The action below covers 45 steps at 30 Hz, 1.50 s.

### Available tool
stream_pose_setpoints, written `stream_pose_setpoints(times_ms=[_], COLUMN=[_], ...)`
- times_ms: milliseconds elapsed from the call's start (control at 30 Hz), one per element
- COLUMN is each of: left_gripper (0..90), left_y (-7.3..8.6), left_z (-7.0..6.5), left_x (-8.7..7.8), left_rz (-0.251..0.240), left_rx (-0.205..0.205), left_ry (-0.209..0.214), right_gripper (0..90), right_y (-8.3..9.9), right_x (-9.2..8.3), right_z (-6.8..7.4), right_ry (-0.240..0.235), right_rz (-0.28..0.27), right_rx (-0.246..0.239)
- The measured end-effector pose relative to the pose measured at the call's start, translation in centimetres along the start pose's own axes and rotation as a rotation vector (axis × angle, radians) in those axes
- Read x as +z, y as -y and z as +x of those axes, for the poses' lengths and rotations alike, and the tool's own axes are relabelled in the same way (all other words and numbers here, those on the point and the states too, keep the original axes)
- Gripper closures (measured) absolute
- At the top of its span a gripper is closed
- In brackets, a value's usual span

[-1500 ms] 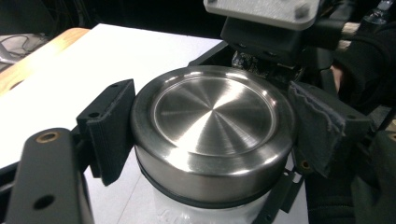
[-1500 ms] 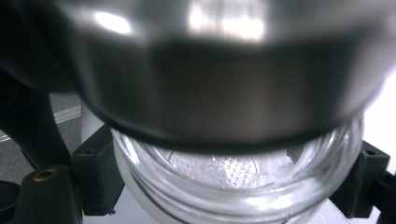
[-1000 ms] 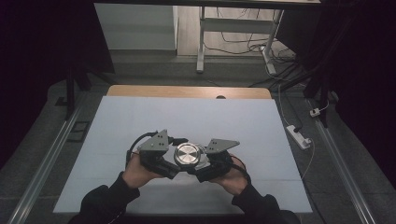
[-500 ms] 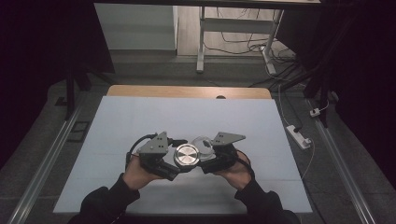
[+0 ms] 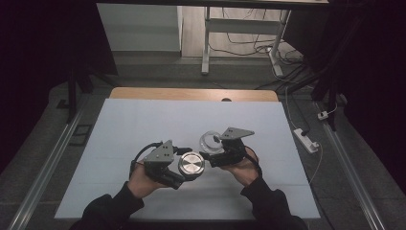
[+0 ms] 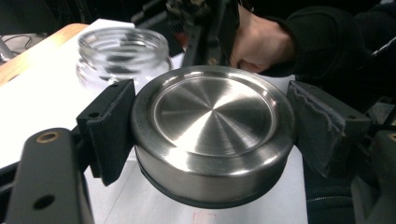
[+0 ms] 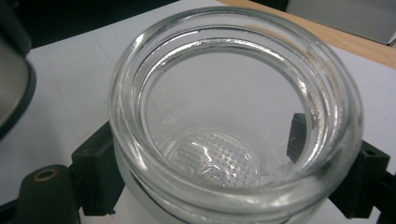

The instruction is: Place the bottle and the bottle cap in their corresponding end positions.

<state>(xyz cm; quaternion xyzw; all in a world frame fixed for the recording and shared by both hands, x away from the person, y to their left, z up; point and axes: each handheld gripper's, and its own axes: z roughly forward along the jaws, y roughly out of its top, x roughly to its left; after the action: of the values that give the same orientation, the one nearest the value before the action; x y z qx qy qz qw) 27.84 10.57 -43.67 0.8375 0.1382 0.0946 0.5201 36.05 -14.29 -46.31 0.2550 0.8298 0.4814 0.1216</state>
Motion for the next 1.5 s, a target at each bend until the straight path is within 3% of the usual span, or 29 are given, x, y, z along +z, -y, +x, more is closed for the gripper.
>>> stream_pose_setpoints(times_ms=[233, 567, 1000, 1133, 1233, 1500], left_gripper=[20.7, 20.6, 20.7, 20.7, 20.7, 20.7], left_y=[1.6, 3.8, 5.3, 5.8, 6.1, 6.5], left_z=[0.1, 0.3, -0.1, -0.5, -0.7, -0.5], left_x=[1.6, 3.9, 5.7, 6.4, 6.9, 7.3], left_rz=[0.033, 0.077, 0.130, 0.166, 0.187, 0.213], left_rx=[0.015, -0.004, -0.005, 0.014, 0.028, 0.019], left_ry=[0.002, 0.005, 0.011, 0.019, 0.009, -0.028], right_gripper=[14.8, 14.8, 14.8, 14.8, 14.8, 14.8], right_y=[-0.5, -0.8, -1.2, -1.3, -1.5, -1.8], right_x=[1.1, 2.9, 4.9, 6.0, 6.6, 8.1], right_z=[-0.8, -1.5, -2.7, -3.3, -3.5, -4.1], right_ry=[0.018, 0.037, 0.068, 0.077, 0.086, 0.100], right_rz=[0.000, 0.012, 0.025, 0.029, 0.036, 0.046], right_rx=[0.009, 0.015, 0.019, 0.023, 0.023, 0.023])
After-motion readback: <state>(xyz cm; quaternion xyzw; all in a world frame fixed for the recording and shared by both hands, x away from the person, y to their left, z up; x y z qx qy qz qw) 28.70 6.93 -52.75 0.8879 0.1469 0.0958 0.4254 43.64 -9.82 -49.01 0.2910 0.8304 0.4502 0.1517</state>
